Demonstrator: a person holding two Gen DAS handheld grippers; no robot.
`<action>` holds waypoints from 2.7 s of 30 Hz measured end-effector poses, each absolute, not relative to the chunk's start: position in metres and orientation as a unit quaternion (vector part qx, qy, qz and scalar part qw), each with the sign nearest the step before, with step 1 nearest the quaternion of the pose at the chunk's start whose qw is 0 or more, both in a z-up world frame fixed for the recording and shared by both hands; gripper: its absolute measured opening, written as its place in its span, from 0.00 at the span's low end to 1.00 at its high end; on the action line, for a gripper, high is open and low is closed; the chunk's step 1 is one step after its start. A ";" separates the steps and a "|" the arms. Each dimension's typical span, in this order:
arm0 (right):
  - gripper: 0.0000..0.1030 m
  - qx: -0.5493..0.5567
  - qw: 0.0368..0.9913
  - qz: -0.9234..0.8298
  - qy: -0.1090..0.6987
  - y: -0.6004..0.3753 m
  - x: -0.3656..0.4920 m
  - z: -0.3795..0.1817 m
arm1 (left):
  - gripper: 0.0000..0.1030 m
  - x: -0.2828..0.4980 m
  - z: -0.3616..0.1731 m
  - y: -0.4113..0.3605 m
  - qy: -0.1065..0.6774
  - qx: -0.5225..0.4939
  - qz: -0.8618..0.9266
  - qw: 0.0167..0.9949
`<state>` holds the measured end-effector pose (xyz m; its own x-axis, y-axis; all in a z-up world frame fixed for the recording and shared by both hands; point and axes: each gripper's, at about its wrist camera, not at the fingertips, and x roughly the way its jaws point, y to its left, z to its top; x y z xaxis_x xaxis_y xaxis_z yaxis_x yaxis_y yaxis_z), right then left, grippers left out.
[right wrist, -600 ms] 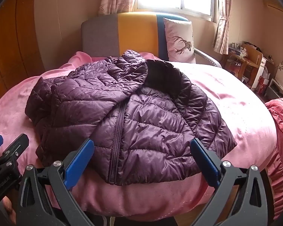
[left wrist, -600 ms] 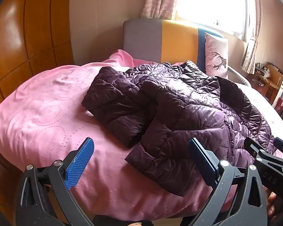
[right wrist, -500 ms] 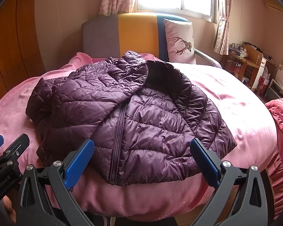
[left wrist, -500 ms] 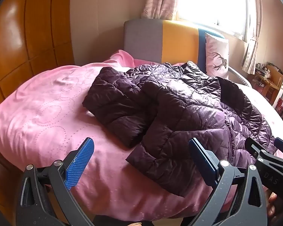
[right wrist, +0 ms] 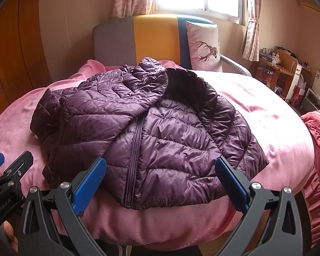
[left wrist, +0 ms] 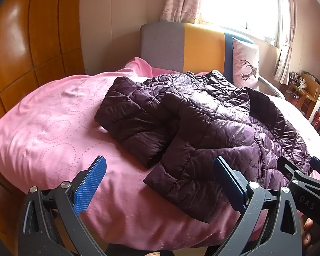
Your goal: Fold large clothes
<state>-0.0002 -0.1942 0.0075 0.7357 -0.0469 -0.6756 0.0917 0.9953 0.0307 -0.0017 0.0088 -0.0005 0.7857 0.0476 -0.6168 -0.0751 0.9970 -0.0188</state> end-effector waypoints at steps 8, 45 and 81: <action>0.98 0.037 0.929 -0.031 0.367 -0.193 0.001 0.003 | 0.96 0.001 -0.002 0.009 0.334 -0.023 0.034 0.942; 0.58 0.115 0.889 0.146 0.418 -0.157 0.056 -0.015 | 0.96 0.029 -0.016 0.071 0.354 -0.031 0.109 0.928; 0.58 0.196 0.840 0.202 0.463 -0.238 0.089 -0.019 | 0.96 0.166 -0.047 0.107 0.447 -0.175 0.039 0.876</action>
